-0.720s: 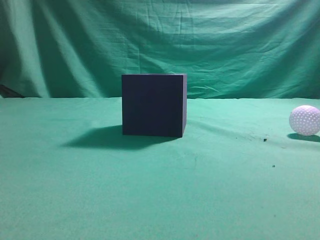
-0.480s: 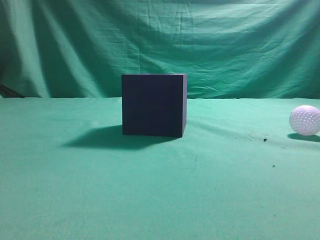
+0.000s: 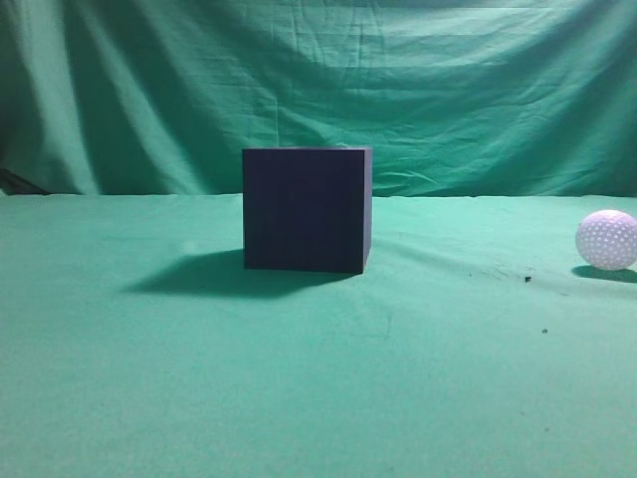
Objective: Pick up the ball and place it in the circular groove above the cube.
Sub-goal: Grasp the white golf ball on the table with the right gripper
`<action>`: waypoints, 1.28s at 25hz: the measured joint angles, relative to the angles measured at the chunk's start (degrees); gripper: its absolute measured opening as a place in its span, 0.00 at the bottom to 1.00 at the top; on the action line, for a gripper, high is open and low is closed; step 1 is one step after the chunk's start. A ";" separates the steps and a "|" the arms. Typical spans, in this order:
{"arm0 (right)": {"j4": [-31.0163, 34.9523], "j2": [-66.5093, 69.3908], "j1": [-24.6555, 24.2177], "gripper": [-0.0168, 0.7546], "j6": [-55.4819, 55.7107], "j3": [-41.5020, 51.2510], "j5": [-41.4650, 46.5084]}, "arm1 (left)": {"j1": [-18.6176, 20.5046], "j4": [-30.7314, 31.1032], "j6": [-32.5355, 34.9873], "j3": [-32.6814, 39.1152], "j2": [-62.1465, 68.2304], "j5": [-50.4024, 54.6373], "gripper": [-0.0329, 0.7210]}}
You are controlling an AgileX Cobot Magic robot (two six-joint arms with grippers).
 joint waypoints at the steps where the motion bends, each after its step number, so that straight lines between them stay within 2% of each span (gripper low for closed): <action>1: 0.00 0.00 0.00 0.02 0.00 0.00 0.00 | 0.00 0.00 0.00 0.00 0.00 0.00 0.04; 7: -0.54 0.00 0.00 0.02 -0.92 0.00 -2.27 | 0.00 0.00 0.00 0.00 0.00 0.00 0.04; 14: 2.81 0.00 0.00 0.02 -0.92 0.00 -23.06 | 0.00 0.00 0.00 0.00 0.00 0.00 0.04; 19: 3.56 0.00 0.00 0.02 -0.92 0.00 -33.06 | 0.00 0.00 0.00 0.00 0.00 0.00 0.04; 22: 3.56 0.12 0.00 0.02 -1.15 -3.89 -27.26 | 0.00 0.00 0.00 0.00 0.00 0.00 0.04; 29: 3.20 14.81 0.00 0.02 -1.81 -18.23 -1.14 | 0.00 0.00 0.00 0.00 0.00 0.00 0.04; 32: 3.44 21.69 0.00 0.02 -1.81 -21.22 3.35 | 0.00 0.00 0.00 0.00 0.00 0.00 0.04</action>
